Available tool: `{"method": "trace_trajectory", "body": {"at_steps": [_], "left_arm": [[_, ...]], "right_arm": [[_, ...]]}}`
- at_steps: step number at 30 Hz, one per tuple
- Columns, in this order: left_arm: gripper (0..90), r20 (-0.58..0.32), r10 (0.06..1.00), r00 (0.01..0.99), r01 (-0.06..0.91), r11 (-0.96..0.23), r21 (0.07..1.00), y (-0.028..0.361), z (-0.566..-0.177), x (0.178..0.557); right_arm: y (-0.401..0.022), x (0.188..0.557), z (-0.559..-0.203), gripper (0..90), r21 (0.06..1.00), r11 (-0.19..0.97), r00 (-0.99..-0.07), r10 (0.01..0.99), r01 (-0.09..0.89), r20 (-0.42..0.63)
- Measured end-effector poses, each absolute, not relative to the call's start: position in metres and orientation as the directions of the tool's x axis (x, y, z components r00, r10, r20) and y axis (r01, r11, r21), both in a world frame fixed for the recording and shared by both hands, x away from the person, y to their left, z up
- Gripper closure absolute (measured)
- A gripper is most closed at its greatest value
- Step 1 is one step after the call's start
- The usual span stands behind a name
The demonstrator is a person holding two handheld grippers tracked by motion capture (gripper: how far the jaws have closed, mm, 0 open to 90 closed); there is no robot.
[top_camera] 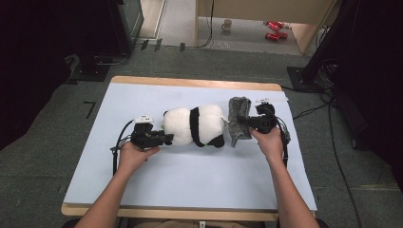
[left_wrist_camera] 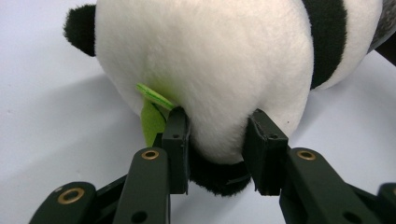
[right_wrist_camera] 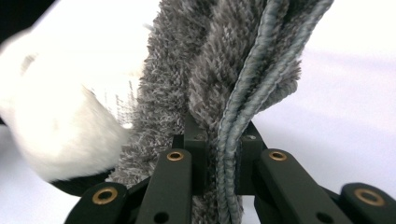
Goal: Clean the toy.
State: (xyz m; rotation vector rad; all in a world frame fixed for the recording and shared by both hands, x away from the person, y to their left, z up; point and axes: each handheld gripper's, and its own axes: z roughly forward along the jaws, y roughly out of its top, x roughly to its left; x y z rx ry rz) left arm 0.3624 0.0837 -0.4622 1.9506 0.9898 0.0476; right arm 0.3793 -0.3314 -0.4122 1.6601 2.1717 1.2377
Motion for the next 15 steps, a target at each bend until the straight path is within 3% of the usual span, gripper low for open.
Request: {"method": "trace_trajectory", "body": {"at_steps": [8,15], "left_arm": [[64.3,-0.345,0.659,0.668,0.625,-0.245,0.742,0.083,-0.464,0.359],[64.1,-0.336,0.661,0.671,0.618,-0.249,0.746,0.084,-0.466,0.357]], "right_arm": [[-0.328,0.381,-0.384,80.6,0.718,0.035,-0.437,0.814,0.696,0.383],[-0.305,0.383,-0.379,80.6,0.737,0.066,-0.496,0.779,0.673,0.383]]}}
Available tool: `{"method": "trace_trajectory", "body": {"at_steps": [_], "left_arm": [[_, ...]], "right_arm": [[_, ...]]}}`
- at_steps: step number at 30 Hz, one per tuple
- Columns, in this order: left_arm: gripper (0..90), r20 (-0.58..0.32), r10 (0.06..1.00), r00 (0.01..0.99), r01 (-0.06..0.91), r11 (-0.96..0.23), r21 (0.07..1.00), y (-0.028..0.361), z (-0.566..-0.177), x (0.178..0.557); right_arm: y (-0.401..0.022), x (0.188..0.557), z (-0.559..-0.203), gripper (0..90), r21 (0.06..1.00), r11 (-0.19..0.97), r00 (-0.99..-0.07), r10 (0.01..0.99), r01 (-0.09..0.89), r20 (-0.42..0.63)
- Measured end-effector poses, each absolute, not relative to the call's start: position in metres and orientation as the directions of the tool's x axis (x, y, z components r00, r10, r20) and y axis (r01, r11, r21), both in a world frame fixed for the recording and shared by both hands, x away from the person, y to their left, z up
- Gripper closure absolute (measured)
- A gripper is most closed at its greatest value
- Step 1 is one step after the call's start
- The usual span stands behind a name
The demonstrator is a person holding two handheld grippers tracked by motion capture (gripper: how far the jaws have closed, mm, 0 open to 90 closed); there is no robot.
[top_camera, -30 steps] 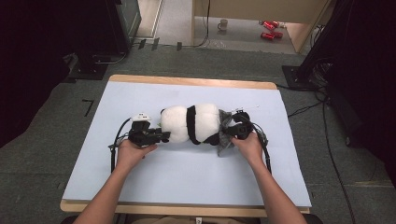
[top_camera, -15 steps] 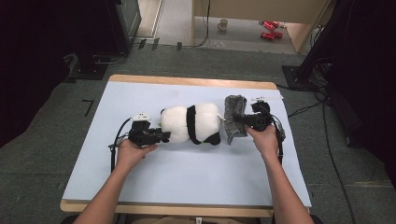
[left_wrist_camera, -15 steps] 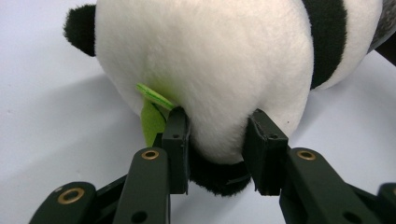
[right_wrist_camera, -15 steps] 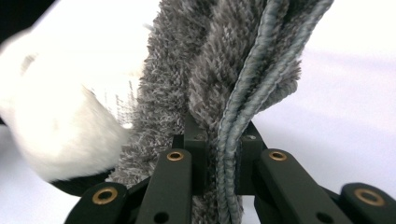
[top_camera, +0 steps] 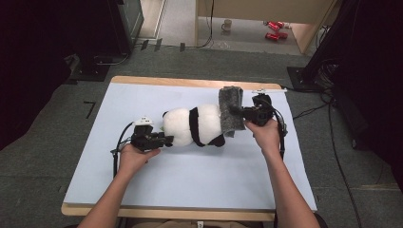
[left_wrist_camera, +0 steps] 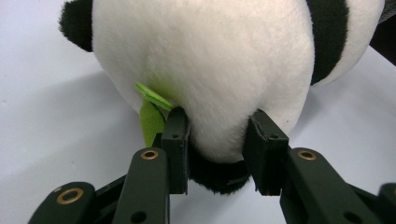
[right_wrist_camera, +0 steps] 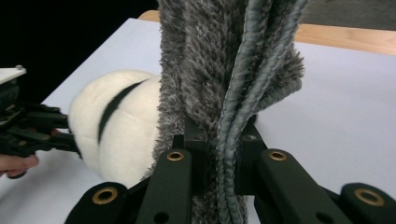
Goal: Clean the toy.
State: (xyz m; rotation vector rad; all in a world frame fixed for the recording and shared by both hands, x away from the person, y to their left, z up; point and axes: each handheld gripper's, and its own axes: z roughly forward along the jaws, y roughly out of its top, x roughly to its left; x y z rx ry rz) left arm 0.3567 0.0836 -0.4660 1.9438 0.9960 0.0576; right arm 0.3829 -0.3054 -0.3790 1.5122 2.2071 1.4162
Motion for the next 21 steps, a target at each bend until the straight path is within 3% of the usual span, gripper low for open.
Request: {"method": "trace_trajectory", "body": {"at_steps": [6,16,21], "left_arm": [[64.0,-0.335,0.661,0.671,0.619,-0.252,0.744,0.084,-0.467,0.356],[63.8,-0.343,0.658,0.671,0.618,-0.241,0.748,0.084,-0.467,0.358],[63.5,-0.339,0.657,0.674,0.618,-0.25,0.745,0.086,-0.466,0.36]], "right_arm": [[-0.286,0.386,-0.392,80.5,0.728,0.125,-0.507,0.795,0.674,0.333],[-0.286,0.389,-0.423,80.7,0.694,0.116,-0.459,0.824,0.71,0.332],[-0.284,0.392,-0.445,80.9,0.602,0.171,-0.426,0.85,0.78,0.31]]}}
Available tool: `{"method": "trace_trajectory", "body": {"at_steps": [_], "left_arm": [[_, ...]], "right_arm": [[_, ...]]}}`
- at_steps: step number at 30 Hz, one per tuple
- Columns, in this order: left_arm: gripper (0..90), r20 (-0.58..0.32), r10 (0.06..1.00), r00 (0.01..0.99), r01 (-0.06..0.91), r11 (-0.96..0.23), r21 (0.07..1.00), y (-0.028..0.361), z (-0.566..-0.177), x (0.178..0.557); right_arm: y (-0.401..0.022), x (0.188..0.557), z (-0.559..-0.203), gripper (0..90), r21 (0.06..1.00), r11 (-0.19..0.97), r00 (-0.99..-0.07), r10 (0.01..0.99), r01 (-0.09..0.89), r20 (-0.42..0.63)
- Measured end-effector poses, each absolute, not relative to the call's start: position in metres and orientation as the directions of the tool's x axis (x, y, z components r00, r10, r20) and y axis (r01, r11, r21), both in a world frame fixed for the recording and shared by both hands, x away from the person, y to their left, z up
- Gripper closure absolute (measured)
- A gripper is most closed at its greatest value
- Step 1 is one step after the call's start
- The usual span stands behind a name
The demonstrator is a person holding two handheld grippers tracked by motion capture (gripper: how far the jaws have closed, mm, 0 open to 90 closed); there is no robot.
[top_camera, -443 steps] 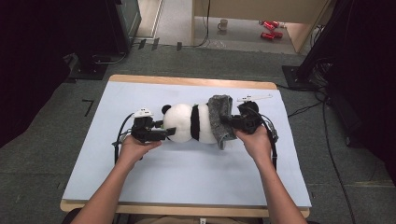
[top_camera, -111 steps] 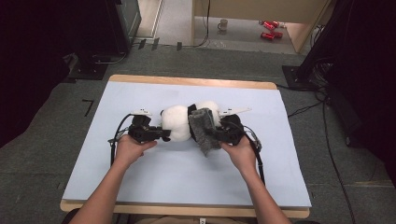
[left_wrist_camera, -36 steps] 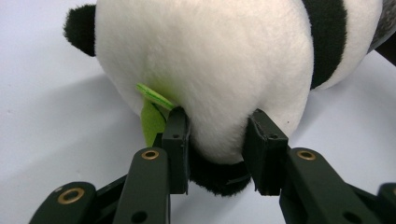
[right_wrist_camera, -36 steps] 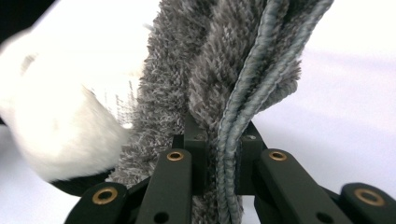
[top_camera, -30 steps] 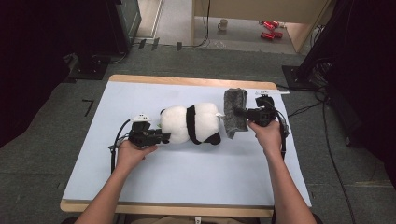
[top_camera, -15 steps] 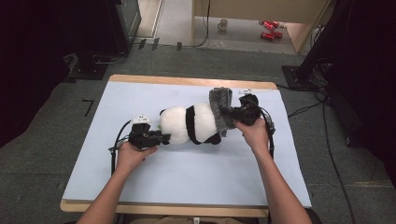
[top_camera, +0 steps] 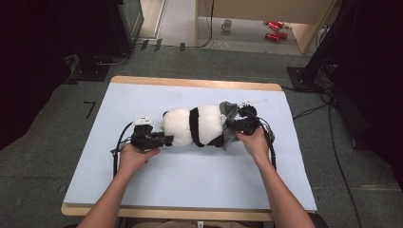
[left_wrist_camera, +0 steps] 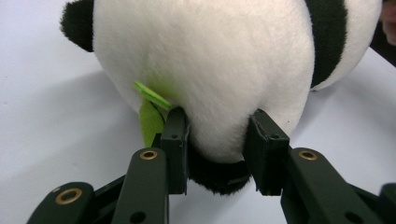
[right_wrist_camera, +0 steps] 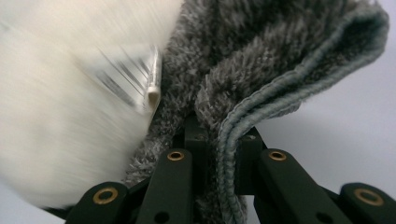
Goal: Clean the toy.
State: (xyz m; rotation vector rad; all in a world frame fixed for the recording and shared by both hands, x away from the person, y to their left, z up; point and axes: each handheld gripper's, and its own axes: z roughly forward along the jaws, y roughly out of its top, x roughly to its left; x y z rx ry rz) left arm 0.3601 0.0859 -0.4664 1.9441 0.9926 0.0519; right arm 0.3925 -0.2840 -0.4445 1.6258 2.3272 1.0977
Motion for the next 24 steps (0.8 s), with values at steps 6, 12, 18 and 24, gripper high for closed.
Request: {"method": "trace_trajectory", "body": {"at_steps": [6,12,18,24], "left_arm": [[63.4,-0.334,0.659,0.674,0.615,-0.25,0.748,0.088,-0.465,0.364],[63.2,-0.337,0.657,0.674,0.613,-0.245,0.751,0.088,-0.463,0.369],[63.2,-0.355,0.653,0.669,0.621,-0.229,0.75,0.089,-0.463,0.372],[63.2,-0.349,0.653,0.672,0.617,-0.232,0.752,0.09,-0.463,0.374]], "right_arm": [[-0.276,0.391,-0.46,81.0,0.555,0.214,-0.436,0.846,0.804,0.306],[-0.277,0.388,-0.467,80.8,0.522,0.239,-0.439,0.846,0.819,0.303],[-0.293,0.386,-0.46,80.7,0.538,0.214,-0.419,0.859,0.816,0.293],[-0.313,0.377,-0.432,80.8,0.618,0.129,-0.399,0.858,0.775,0.323]]}}
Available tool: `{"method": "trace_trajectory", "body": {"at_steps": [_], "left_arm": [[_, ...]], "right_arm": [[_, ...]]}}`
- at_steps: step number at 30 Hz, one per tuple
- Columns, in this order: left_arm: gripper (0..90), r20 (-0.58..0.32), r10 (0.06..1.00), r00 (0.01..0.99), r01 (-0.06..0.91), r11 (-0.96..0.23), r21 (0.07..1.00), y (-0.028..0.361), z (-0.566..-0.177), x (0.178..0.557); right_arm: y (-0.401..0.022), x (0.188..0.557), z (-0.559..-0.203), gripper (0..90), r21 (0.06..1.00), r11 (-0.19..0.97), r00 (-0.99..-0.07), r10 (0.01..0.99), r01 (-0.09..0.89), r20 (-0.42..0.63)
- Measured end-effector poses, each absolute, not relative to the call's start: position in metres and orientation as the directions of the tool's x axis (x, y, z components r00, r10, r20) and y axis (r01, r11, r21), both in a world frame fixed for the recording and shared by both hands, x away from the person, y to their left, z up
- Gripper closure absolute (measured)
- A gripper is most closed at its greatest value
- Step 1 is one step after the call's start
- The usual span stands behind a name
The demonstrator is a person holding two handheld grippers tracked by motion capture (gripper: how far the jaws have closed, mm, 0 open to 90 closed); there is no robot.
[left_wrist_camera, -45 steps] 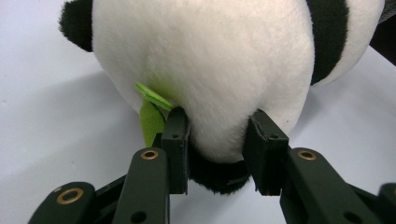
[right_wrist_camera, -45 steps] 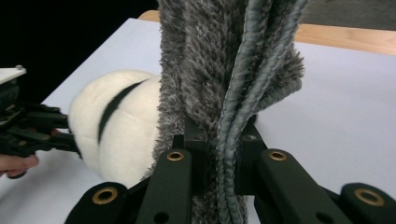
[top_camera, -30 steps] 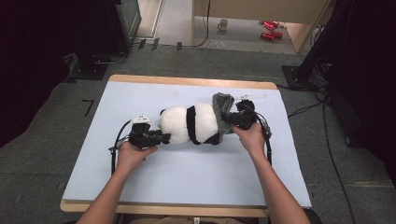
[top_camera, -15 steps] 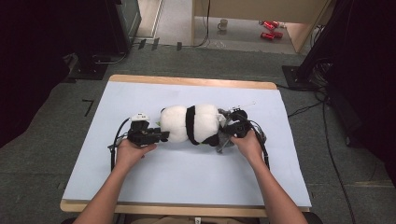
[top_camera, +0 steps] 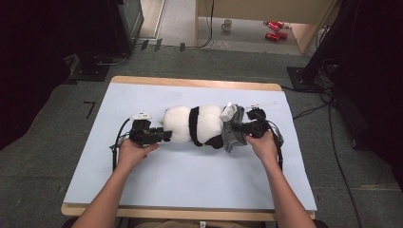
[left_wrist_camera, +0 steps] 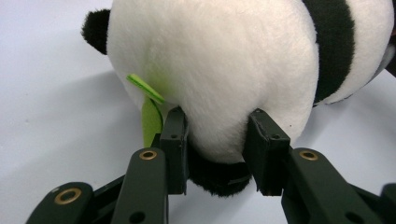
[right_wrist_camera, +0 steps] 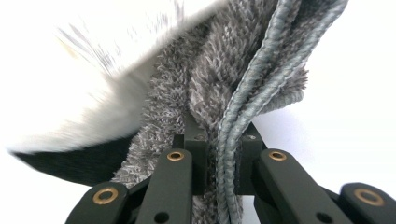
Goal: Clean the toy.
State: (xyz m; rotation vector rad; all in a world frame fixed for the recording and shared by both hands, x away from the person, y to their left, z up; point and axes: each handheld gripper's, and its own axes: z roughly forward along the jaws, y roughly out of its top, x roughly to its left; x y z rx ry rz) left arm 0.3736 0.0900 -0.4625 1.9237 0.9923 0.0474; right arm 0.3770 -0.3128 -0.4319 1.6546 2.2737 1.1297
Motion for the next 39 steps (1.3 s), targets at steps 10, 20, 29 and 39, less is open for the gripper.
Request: {"method": "trace_trajectory", "body": {"at_steps": [10,20,29,39], "left_arm": [[63.0,-0.334,0.655,0.678,0.608,-0.244,0.756,0.089,-0.46,0.372],[62.5,-0.32,0.654,0.686,0.597,-0.252,0.762,0.088,-0.458,0.371],[44.9,-0.238,0.65,0.722,0.52,-0.282,0.806,0.089,-0.455,0.366],[34.9,-0.204,0.618,0.759,0.483,-0.325,0.813,0.09,-0.455,0.359]], "right_arm": [[-0.308,0.354,-0.382,80.8,0.722,0.106,-0.489,0.801,0.684,0.346],[-0.268,0.335,-0.375,80.6,0.699,0.236,-0.614,0.704,0.675,0.355],[-0.261,0.343,-0.4,80.3,0.673,0.26,-0.588,0.745,0.692,0.316],[-0.263,0.36,-0.4,80.1,0.72,0.208,-0.55,0.787,0.662,0.278]]}}
